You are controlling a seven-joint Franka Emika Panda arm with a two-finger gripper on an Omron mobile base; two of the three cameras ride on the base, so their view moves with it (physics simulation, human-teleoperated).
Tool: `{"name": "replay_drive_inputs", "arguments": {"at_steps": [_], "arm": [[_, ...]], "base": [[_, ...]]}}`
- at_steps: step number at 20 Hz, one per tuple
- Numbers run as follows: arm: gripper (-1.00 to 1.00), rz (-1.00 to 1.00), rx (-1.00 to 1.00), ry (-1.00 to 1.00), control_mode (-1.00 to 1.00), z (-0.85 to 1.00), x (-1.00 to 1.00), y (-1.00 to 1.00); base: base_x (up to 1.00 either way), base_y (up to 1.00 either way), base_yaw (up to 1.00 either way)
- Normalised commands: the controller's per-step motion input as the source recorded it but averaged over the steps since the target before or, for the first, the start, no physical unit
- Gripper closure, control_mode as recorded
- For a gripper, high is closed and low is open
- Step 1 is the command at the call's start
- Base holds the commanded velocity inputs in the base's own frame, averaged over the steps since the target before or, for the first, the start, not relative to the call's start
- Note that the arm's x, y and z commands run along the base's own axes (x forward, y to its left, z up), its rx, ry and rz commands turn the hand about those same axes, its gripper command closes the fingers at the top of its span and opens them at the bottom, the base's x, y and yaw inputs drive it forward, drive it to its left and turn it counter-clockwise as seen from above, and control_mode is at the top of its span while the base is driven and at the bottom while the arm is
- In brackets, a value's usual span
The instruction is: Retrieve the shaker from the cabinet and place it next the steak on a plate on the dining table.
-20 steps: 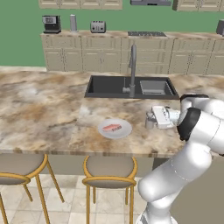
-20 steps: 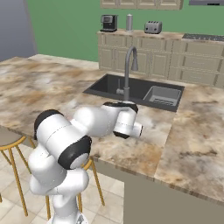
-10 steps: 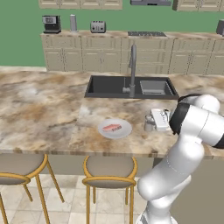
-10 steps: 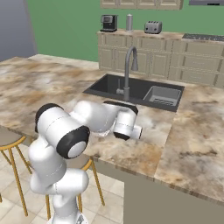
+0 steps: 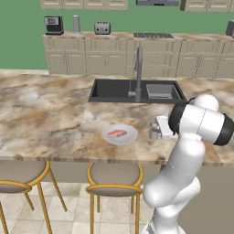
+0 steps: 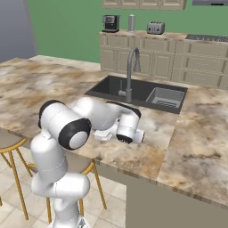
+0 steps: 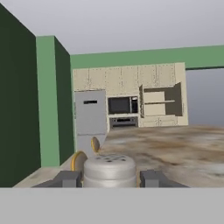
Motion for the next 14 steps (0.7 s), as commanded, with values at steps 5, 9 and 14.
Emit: {"name": "replay_drive_inputs", "arguments": {"at_steps": [5,9,14], "arm": [[1.00,0.03,0.00,0.00,-1.00,-0.13,0.13,0.00],[1.00,0.05,0.03,0.00,-1.00,-0.16,0.13,0.00],[1.00,0.06,0.07,0.00,-1.00,-0.25,0.22,0.00]], "base": [[0.00,0.00,0.00],[0.00,0.00,0.00],[0.00,0.00,0.00]]}}
